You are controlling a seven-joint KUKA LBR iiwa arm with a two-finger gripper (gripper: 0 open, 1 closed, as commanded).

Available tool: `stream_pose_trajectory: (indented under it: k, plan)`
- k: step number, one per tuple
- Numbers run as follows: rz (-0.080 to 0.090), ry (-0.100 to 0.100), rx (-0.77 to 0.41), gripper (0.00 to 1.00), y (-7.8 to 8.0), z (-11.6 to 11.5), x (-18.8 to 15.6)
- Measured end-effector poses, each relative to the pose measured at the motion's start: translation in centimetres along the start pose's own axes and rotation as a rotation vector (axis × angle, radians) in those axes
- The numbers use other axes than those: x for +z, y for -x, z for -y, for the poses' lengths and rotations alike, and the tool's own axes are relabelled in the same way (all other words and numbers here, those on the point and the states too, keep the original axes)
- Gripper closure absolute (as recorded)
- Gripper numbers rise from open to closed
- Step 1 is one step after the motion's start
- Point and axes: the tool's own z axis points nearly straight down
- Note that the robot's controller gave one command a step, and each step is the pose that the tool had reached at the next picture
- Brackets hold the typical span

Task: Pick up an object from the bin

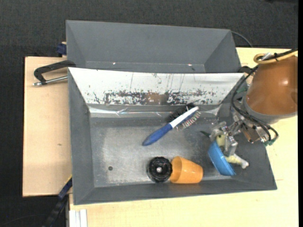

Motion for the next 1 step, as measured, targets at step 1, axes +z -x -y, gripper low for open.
stream_pose_trajectory:
  k: [1]
  plan:
    - [0.002,-0.002,-0.024,1.00,1.37,1.73,-13.24]
